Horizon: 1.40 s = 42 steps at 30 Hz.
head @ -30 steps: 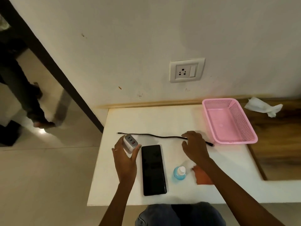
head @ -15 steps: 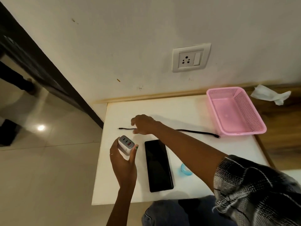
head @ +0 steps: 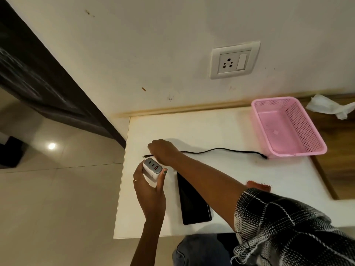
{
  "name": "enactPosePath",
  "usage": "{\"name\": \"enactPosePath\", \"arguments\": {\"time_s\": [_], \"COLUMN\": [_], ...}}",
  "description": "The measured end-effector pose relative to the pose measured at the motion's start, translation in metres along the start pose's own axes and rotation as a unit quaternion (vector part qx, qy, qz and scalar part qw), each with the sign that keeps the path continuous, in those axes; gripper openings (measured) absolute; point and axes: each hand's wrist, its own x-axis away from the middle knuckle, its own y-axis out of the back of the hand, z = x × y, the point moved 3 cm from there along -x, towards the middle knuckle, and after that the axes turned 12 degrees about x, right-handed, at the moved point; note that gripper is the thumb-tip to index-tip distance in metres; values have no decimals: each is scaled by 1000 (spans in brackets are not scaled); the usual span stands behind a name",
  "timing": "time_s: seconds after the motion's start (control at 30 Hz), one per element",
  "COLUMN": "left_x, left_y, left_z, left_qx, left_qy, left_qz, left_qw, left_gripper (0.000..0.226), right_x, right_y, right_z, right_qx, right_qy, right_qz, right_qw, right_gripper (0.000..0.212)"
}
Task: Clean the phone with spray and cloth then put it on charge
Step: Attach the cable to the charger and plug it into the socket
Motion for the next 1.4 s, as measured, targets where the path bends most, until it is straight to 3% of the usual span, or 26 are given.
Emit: {"name": "enactPosePath", "arguments": {"time_s": [0.17,0.33,0.53,0.63,1.0,1.17,1.4], "left_x": [4,13,32,43,86,105,127], "left_y": [6,12,23,32,75,97,111], "left_z": [-13,-35,-77,-104,-172,-187,-203], "left_qx": [8,13,40,60,83,88,77], "left_qy": [-16,-19,-45,-62,-133,-159,-193], "left_qz": [1,7,17,16,41,63,108], "left_qw": [1000,1000,998,996,987,981,972], "left_gripper": [61,65,68,69,65,69,67], "right_x": [13,54,108,137,235,268,300], "right_y": [22,66,131,172,263,275,272], "right_z": [-4,-7,-13,-11,37,59,80], "right_qx": [-117,-327,-403,-413,-239,-103,-11], "right_qy": [-36,-96,-122,-93,3,36,40], "right_qz": [17,-61,-150,-182,-259,-287,-297], "right_qw": [992,938,895,888,936,952,954], "right_gripper": [14,15,16,13,8,12,19]}}
